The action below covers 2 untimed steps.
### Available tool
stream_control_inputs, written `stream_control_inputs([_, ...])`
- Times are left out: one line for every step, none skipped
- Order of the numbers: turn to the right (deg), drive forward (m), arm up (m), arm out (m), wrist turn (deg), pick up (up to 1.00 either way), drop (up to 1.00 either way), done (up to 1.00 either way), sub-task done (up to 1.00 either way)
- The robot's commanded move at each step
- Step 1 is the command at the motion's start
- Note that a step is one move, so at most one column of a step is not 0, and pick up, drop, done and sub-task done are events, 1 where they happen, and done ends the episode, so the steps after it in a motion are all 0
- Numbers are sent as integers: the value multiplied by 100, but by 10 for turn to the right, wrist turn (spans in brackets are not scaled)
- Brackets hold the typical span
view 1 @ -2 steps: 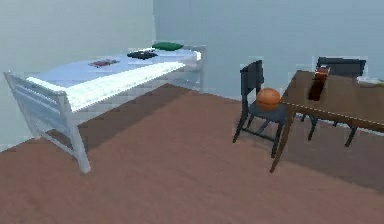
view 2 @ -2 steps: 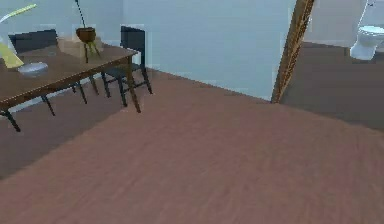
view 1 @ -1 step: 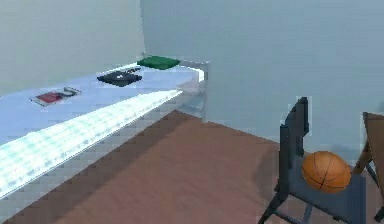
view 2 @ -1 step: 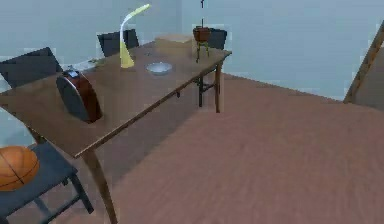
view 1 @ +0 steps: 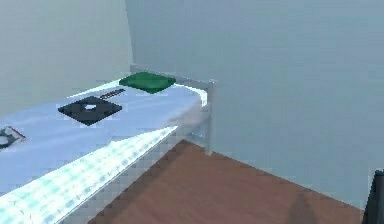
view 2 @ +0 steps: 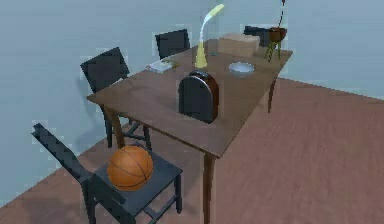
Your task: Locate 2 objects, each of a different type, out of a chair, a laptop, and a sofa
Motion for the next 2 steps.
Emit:
stream_control_inputs([-270, 0, 0, 0, 0, 0, 0, 0, 0])
stream_control_inputs([0, 0, 0, 0, 0, 0, 0, 100, 0])
